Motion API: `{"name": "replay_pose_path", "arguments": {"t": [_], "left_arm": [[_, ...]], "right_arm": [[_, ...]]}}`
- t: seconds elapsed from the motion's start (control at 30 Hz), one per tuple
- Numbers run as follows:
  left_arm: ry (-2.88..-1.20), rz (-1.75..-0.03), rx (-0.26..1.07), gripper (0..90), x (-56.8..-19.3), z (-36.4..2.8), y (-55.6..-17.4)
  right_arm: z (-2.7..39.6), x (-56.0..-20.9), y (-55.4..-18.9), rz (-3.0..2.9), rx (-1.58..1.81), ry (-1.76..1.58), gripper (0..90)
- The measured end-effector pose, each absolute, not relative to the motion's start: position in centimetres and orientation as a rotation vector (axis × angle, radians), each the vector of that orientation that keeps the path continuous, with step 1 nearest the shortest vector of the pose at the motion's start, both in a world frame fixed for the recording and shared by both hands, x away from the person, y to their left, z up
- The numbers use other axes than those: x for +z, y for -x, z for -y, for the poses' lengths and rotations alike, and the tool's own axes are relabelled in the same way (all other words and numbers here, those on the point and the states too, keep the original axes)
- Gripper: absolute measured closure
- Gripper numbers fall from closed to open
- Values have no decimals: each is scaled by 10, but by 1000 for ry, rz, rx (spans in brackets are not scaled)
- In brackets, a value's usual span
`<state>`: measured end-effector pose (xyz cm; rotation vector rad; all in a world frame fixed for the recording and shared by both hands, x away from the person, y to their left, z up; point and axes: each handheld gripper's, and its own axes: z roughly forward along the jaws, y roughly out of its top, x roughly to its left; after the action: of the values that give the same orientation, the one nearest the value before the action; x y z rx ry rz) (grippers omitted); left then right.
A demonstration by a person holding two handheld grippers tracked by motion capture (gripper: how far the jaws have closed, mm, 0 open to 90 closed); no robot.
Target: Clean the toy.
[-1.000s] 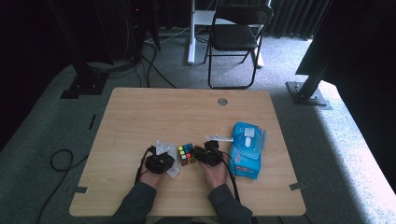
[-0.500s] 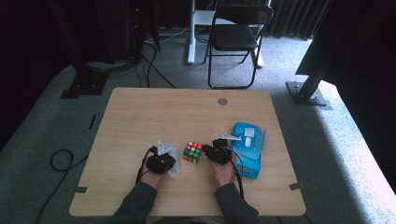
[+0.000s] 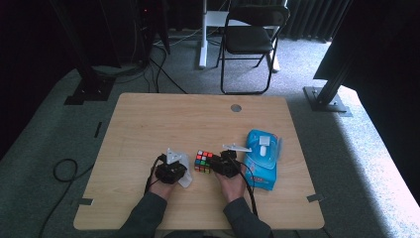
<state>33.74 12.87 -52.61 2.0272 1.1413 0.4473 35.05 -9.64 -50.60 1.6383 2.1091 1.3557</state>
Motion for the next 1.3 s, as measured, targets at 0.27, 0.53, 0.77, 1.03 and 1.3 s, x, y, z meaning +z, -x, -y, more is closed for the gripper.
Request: {"name": "replay_pose_path", "arguments": {"t": [0.27,0.53,0.77,1.03,1.3], "left_arm": [[-2001,-1138,449,788,-520,-129,-341],[-1992,-1120,452,797,-513,-123,-343],[-1999,-1096,451,828,-510,-116,-346],[-2015,-1094,443,866,-511,-111,-351],[-2020,-1109,445,869,-512,-109,-355]], "right_arm": [[94,-508,-355,-2123,1381,-1661,692],[94,-508,-354,-2122,1377,-1646,695],[94,-508,-354,-2115,1382,-1638,695],[94,-509,-354,-2120,1389,-1637,692],[94,-509,-353,-2123,1390,-1633,682]]}}
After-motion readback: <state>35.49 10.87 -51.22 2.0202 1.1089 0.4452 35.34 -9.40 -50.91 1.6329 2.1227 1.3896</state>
